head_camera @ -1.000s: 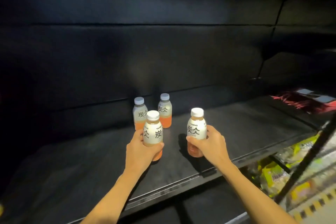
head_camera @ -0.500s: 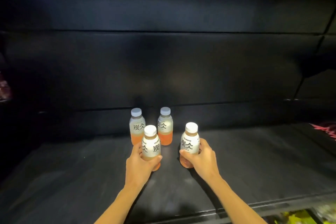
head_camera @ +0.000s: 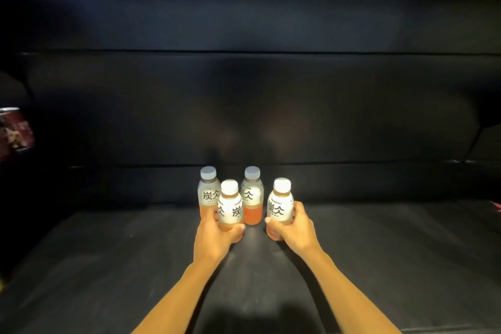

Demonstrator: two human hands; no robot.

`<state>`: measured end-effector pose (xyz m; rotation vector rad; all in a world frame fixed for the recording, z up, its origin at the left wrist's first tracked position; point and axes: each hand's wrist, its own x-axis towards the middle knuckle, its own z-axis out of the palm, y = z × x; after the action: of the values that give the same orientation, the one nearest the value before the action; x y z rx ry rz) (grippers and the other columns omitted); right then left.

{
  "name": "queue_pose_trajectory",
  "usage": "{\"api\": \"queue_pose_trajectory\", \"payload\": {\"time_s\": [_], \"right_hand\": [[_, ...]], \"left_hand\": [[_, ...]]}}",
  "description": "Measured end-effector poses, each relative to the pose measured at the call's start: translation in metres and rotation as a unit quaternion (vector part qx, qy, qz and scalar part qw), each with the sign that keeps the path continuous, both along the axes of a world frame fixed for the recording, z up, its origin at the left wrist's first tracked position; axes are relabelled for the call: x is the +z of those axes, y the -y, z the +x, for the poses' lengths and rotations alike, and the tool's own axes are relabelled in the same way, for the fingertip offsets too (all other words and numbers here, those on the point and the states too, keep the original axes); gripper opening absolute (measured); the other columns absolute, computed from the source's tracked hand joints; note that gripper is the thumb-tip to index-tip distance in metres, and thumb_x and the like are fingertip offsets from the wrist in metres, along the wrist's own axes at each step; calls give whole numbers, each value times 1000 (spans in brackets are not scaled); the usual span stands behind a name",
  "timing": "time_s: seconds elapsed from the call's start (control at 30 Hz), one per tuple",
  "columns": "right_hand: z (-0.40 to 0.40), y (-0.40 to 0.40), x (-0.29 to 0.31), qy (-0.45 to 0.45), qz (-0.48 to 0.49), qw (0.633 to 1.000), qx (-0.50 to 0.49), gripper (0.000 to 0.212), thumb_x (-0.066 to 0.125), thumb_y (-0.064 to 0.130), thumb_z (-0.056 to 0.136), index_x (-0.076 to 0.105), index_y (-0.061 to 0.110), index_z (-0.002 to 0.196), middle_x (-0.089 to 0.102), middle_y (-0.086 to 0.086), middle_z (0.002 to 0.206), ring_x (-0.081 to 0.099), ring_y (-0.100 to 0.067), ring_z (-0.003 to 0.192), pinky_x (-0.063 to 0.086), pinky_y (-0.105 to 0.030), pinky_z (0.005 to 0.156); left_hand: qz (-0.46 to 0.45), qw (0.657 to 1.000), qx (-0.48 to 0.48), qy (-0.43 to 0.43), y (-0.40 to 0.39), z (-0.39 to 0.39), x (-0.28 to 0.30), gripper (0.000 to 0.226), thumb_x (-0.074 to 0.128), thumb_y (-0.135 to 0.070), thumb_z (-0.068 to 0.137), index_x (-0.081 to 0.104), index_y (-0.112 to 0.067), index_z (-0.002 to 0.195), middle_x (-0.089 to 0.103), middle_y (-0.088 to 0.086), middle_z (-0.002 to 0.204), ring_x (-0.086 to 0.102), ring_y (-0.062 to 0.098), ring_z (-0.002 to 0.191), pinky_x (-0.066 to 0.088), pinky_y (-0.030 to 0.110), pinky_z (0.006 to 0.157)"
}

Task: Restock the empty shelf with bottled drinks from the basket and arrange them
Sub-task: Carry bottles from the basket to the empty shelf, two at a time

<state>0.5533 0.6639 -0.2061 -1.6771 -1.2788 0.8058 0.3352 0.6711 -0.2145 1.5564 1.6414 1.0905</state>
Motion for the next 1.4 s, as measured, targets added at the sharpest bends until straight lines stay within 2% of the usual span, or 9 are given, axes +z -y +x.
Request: {"api": "queue_pose_trajectory", "payload": {"time_s": [0.17,0.27,0.4,0.6,0.77,0.87,1.0,1.13,1.4], "right_hand": [[0,10,5,33,-32,999,3,80,88,52,68,42,27,128,63,4,125,64,-17,110,56,-38,92],[3,22,11,54,-42,998,5,99,82,58,71,31,18,147,56,-4,141,60,-25,122,53,-43,98],[6,41,15,103,-50,993,7,102,76,59,81,24,13,156,45,-12,155,52,-32,135,47,-44,103],[2,77,32,237,-18,971,37,67,63,65,86,49,18,132,64,-3,120,63,-28,110,53,-40,83],[-19,114,47,367,46,926,68,63,42,74,80,61,19,103,67,-2,101,62,-28,101,52,-49,93],[-48,139,57,396,83,910,89,56,46,70,85,60,23,111,66,-4,117,59,-30,115,44,-55,105],[-107,178,70,398,98,903,130,75,33,75,81,59,25,130,62,-1,134,49,-30,135,34,-54,115],[-188,221,83,403,127,888,184,75,42,70,92,47,20,149,49,-6,154,36,-28,148,26,-50,122],[-348,296,87,399,169,830,350,74,43,65,99,37,20,157,37,-7,163,25,-28,154,15,-48,126]], "left_hand": [[1,998,9,-57,16,-1,10,81,77,-64,60,44,-40,130,56,-15,114,59,10,105,55,42,86],[-11,994,25,-102,33,-5,18,76,67,-74,64,48,-37,127,54,-13,117,57,12,109,55,44,87],[1,984,38,-171,62,-11,30,69,59,-68,83,48,-26,136,55,0,133,55,22,120,51,42,92],[-3,942,46,-334,97,-32,41,75,39,-68,95,39,-18,152,48,7,148,48,28,132,44,44,100],[9,914,51,-402,137,-68,55,73,30,-69,97,35,-26,155,41,8,157,37,25,145,37,45,112],[22,902,70,-425,172,-101,61,73,27,-70,97,35,-27,155,39,8,159,33,24,148,33,46,117],[17,895,99,-434,228,-154,67,72,27,-69,98,33,-28,156,35,6,161,28,23,150,26,47,121],[-4,893,151,-424,295,-224,72,73,27,-71,96,31,-29,157,34,5,162,27,23,151,24,48,121],[-82,876,251,-403,437,-349,74,77,26,-74,93,33,-30,156,32,6,162,25,23,151,20,51,122]]}}
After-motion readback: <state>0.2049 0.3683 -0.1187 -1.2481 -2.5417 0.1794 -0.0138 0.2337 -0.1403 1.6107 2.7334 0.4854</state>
